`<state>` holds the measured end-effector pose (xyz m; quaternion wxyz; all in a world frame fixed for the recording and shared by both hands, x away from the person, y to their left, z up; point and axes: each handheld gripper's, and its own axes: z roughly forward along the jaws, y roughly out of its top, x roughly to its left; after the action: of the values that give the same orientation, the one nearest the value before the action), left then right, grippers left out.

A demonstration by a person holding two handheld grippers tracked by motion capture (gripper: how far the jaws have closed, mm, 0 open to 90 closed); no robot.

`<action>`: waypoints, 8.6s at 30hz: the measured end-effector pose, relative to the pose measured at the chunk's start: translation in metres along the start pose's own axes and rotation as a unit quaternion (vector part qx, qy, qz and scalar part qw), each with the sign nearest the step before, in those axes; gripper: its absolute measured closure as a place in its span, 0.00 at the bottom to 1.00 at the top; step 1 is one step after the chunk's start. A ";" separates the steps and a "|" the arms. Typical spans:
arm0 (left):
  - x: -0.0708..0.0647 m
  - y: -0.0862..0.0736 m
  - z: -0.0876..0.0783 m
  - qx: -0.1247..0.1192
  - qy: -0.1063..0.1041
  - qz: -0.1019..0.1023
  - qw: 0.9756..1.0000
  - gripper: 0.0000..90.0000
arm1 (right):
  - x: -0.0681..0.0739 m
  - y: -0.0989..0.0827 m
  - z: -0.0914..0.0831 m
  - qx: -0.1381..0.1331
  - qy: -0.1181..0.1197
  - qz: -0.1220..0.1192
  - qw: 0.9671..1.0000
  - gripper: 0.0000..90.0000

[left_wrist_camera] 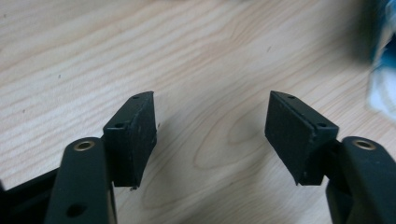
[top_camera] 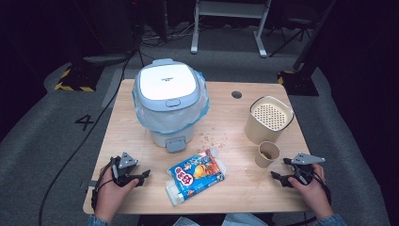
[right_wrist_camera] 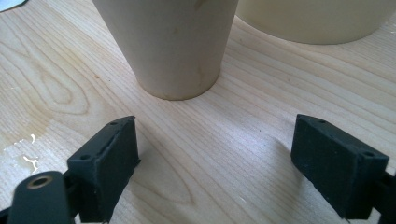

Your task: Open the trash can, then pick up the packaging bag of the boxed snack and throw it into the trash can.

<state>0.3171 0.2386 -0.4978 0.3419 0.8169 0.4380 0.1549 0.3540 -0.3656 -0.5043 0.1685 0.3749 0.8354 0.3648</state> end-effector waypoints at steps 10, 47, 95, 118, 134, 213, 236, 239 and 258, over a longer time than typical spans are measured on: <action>0.002 0.020 -0.029 -0.033 -0.042 0.001 0.999 0.46 | 0.000 0.000 0.000 0.000 0.000 0.000 1.000 0.17; 0.039 0.136 -0.121 -0.155 -0.139 0.039 0.977 0.75 | 0.000 0.000 0.000 0.000 0.001 0.000 1.000 0.17; -0.015 0.234 -0.074 -0.147 -0.103 0.083 0.980 1.00 | -0.003 0.001 0.001 -0.001 0.014 -0.008 1.000 0.17; -0.035 0.226 -0.088 -0.169 -0.130 0.105 0.971 0.46 | -0.003 0.001 0.001 0.000 0.014 -0.008 1.000 0.17; -0.066 0.180 -0.048 -0.126 -0.160 0.139 0.969 0.34 | -0.003 0.000 0.000 -0.001 0.011 -0.009 1.000 0.18; -0.063 0.177 -0.021 -0.174 -0.205 0.086 0.959 0.99 | -0.002 0.000 0.000 -0.001 0.011 -0.009 1.000 0.18; -0.047 0.224 -0.083 -0.287 -0.140 0.084 0.944 0.99 | -0.003 0.000 0.001 -0.001 0.011 -0.008 1.000 0.18; -0.045 0.231 -0.090 -0.291 -0.133 0.088 0.943 0.99 | -0.003 0.000 0.001 -0.001 0.011 -0.009 1.000 0.18; -0.017 0.268 -0.127 -0.330 -0.110 0.067 0.935 0.99 | -0.003 0.000 0.001 -0.001 0.011 -0.009 1.000 0.18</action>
<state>0.4007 0.1757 -0.2191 0.6272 0.6974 0.2658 0.2225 0.3561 -0.3671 -0.5043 0.1630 0.3633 0.8402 0.3682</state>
